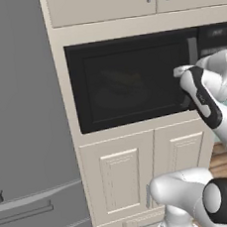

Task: The microwave is finished heating the shrimp and corn. Take the bowl containing the food and place it on the dining counter.

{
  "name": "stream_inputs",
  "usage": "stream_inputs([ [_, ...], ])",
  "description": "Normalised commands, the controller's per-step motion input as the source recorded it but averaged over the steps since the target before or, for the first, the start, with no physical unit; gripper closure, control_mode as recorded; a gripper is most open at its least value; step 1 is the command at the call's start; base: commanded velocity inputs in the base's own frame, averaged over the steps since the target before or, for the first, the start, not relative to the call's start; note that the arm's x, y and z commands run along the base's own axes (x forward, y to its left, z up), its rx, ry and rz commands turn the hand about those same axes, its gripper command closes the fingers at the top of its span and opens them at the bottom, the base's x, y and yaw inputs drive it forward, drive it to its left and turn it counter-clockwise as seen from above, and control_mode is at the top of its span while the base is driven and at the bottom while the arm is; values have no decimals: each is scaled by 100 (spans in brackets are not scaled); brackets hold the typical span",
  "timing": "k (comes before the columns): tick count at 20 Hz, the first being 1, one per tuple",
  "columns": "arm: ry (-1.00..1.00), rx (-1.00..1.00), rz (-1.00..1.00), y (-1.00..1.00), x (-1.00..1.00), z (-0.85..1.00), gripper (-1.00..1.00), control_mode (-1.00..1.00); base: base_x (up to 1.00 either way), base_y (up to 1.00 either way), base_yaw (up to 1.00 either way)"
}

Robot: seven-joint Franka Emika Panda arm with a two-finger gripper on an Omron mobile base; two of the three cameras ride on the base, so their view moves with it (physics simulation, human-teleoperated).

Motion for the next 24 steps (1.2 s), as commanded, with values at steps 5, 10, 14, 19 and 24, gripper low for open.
stream_inputs([
  [5, -4, 0, 1, 0, -28, 0, 100, -100, 0, 0, 0],
  [10, -17, 0, 3, 0, -88, 18, 100, -100, 0, 0, 0],
  [14, -14, 0, 1, 0, -100, 43, 100, -100, 0, 0, 0],
  [19, -12, 0, 0, 7, -100, 72, 100, -100, 0, 0, 0],
  [24, -6, 0, 0, 16, -100, 93, 100, -100, 0, 0, 0],
])
